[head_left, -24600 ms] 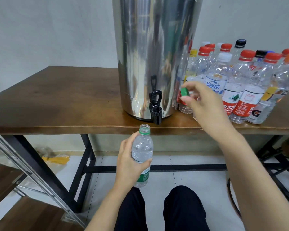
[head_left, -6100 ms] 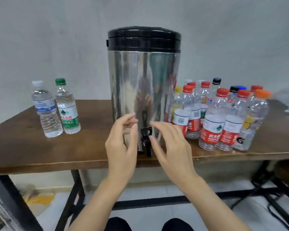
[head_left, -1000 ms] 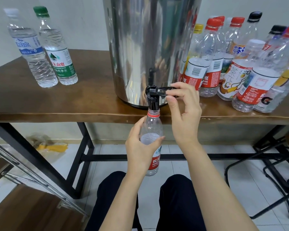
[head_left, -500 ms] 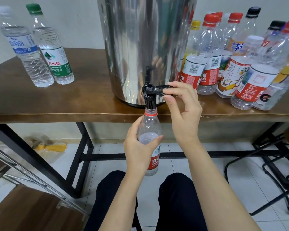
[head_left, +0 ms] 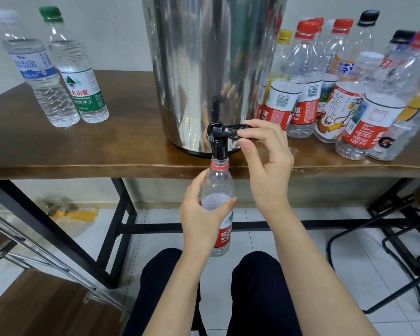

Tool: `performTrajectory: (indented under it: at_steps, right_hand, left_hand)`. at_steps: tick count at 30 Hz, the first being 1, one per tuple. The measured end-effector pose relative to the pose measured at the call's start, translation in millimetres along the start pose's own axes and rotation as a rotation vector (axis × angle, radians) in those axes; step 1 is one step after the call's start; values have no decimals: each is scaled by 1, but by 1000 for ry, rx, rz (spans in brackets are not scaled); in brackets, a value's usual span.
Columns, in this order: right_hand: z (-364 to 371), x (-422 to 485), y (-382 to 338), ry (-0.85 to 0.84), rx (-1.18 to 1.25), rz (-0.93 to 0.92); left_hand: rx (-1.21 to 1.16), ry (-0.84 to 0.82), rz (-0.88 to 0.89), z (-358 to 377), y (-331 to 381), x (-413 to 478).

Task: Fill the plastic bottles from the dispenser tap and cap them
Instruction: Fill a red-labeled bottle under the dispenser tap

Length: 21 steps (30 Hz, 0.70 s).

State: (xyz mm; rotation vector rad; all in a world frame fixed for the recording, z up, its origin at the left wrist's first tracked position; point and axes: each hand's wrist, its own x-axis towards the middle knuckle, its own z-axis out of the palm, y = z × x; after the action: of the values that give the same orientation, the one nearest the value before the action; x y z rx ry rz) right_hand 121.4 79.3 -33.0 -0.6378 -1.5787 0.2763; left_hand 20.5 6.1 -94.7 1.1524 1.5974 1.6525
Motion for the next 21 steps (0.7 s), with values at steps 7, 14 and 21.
performTrajectory:
  at_steps: [7, 14, 21]
  right_hand:
    - [1, -2, 1, -7, 35, 6]
    - [1, -2, -1, -15, 45, 30]
    - [0, -2, -3, -23, 64, 53]
  left_hand:
    - [3, 8, -2, 0, -1, 0]
    - [3, -1, -2, 0, 1, 0]
    - [-7, -12, -22, 0, 2, -1]
